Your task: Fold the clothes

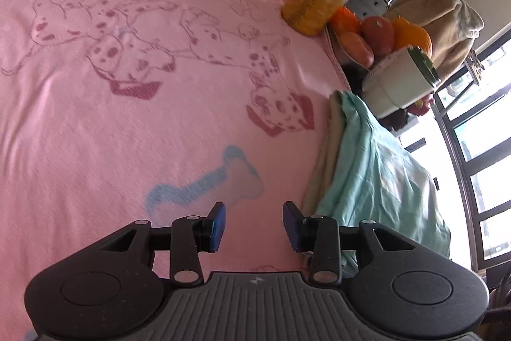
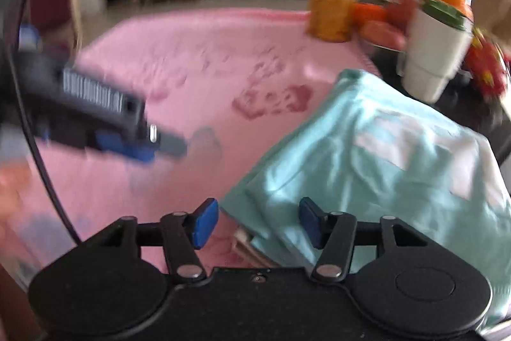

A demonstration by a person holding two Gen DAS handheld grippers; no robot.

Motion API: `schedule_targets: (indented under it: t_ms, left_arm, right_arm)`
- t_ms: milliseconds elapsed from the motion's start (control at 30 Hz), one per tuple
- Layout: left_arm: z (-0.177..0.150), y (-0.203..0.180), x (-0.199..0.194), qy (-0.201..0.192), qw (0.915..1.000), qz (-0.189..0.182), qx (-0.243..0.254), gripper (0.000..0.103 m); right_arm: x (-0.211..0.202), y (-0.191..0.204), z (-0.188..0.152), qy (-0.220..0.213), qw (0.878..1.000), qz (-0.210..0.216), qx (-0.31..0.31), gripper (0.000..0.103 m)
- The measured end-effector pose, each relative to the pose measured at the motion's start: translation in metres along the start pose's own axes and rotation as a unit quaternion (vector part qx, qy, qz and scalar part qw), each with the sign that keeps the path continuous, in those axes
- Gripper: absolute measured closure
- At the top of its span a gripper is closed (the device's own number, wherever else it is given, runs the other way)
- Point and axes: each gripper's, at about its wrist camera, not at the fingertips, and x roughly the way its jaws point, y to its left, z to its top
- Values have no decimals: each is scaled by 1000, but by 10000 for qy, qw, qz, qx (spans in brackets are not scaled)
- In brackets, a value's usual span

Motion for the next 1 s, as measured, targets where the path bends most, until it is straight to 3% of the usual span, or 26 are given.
schedule_targets:
  t_ms: [133,167,200,267,300,433,500,567,667,767,900,1000]
  left_arm:
    - [2,9,-4,-97,9999,51,41,65]
    - [2,11,-4,-87,9999,39,37,65]
    - [1,13,-4,-72,10000,23,45,65]
    - [-1,16,-4,-45,10000,-10,69,65]
    - [-1,16,-5,-44,9999,-23,95,65]
    - [-4,14,-7,-42,9997,-110,207,65]
    - [-6,10,-7,-26,9994,-195,279,65]
    - [-8,4,-7,9,9989,-315,340,65]
    - [-10,-8,-6,94,9976,-530,433,64]
    - [-12,-21,-2,232,9959,-742,471,64]
    - [-11,-39,11,420,9938,-922,453,61]
    - [-11,-52,22,562,9921,-1027,446,61]
  right_arm:
    - [14,17,1,34,9982,-403,-454,45]
    - [15,17,2,28,9981,-445,-434,48]
    - [14,15,2,4,9983,-468,-351,58]
    - [8,5,4,-52,9991,-426,-25,71]
    - [6,-5,5,-89,9990,-323,281,86]
    - [-9,-42,4,-399,9917,-44,1219,90]
    - [-23,-60,3,-694,9830,63,1700,91]
    - [-41,-77,0,-1111,9708,-111,2124,91]
    - [-68,-106,-5,-1781,9419,-424,2816,92]
    - [-85,-127,-12,-2188,9183,-701,3225,92]
    - [-91,-146,-19,-2367,9001,-870,3553,92]
    - [-87,-153,-21,-2325,8997,-674,3631,92]
